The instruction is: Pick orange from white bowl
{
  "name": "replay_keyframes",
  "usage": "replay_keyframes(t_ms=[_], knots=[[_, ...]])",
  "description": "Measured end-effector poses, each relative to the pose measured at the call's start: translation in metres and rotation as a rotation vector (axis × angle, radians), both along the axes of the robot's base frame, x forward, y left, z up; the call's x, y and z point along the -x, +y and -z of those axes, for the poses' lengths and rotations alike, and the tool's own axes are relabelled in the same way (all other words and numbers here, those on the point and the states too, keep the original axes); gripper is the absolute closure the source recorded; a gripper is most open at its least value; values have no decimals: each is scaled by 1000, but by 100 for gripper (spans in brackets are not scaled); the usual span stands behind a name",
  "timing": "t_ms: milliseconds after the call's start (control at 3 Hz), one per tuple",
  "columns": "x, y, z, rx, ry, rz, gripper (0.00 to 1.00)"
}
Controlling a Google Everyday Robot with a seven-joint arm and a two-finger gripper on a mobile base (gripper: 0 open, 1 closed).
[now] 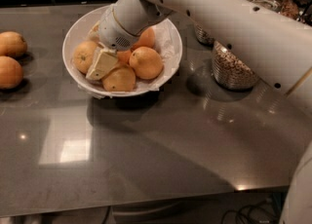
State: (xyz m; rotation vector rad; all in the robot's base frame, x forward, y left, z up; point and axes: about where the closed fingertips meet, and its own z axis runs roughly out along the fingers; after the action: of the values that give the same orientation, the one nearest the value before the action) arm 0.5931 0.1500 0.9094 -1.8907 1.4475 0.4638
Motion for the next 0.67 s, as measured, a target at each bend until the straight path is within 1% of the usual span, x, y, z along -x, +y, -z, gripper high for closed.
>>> replay_keyframes(t_ms=[333, 667], knots=[[-4, 0, 11, 9, 18, 6, 33], [-6, 1, 12, 10, 26, 6, 33]])
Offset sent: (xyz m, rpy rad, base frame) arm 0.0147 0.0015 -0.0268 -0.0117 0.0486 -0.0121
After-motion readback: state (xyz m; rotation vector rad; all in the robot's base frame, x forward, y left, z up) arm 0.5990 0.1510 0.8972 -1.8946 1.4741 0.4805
